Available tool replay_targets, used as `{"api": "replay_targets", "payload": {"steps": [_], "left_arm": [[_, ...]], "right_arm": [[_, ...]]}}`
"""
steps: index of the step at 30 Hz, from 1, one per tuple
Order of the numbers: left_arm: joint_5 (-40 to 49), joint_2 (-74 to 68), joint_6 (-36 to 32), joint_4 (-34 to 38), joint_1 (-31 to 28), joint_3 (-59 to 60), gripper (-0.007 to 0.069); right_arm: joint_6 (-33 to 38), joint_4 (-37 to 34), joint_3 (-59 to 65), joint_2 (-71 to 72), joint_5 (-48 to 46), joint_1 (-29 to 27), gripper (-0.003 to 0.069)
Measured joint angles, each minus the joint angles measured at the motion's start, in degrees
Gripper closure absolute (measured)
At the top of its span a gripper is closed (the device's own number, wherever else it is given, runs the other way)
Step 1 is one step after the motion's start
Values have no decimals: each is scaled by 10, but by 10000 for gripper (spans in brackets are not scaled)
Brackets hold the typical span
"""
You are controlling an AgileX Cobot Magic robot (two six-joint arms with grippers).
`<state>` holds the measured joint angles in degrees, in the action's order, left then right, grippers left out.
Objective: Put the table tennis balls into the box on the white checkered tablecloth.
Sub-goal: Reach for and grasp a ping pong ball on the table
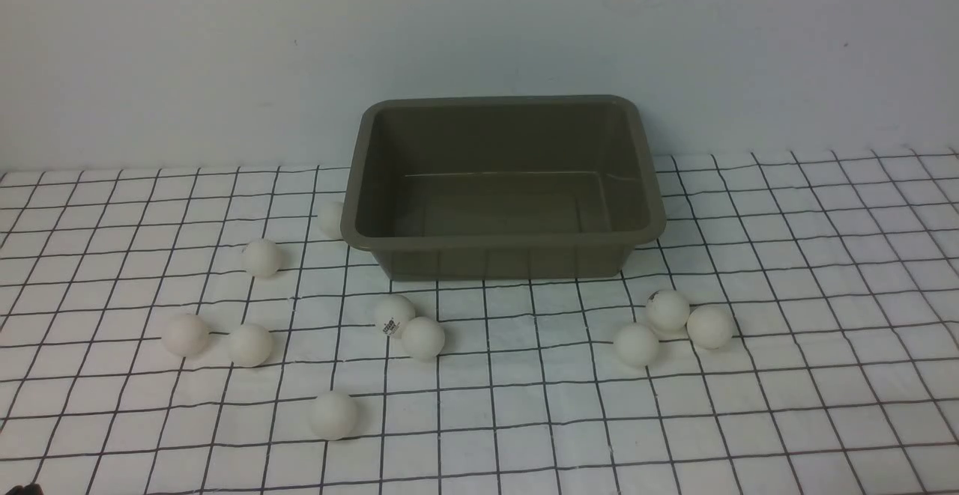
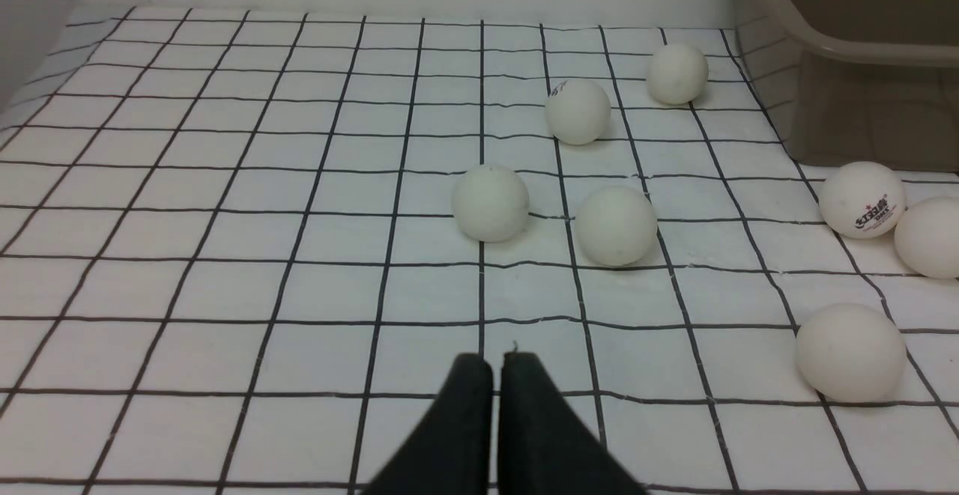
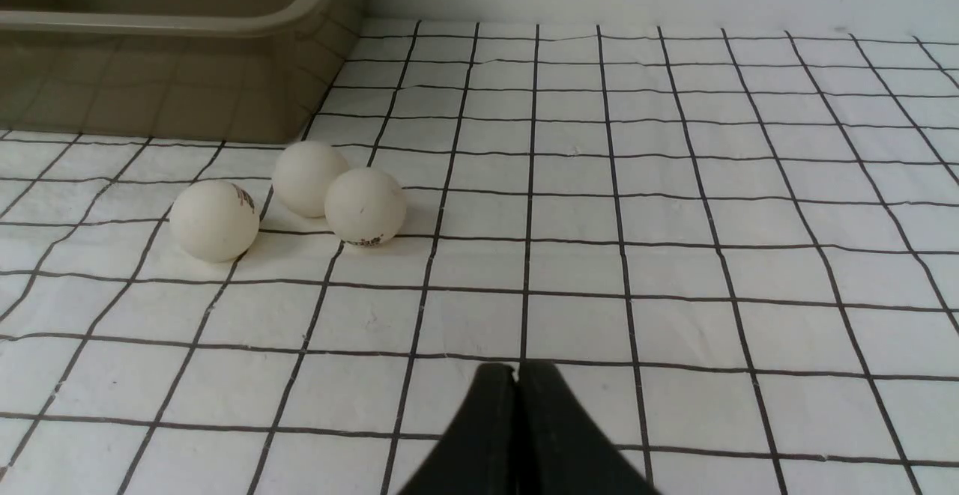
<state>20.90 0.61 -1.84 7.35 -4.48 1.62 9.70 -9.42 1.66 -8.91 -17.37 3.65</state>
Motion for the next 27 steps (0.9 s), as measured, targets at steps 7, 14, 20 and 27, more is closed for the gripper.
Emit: {"api": "replay_targets", "payload": {"steps": [7, 14, 20, 27], "left_arm": [[0, 0, 0, 0, 0, 0, 629], [0, 0, 0, 0, 0, 0, 629], [0, 0, 0, 0, 0, 0, 629], [0, 0, 0, 0, 0, 0, 629]], "right_arm": [[0, 0, 0, 0, 0, 0, 676], [0, 0, 0, 0, 0, 0, 676], [-1, -8, 0, 0, 0, 0, 676], [-85, -193, 0, 0, 0, 0, 676]]}}
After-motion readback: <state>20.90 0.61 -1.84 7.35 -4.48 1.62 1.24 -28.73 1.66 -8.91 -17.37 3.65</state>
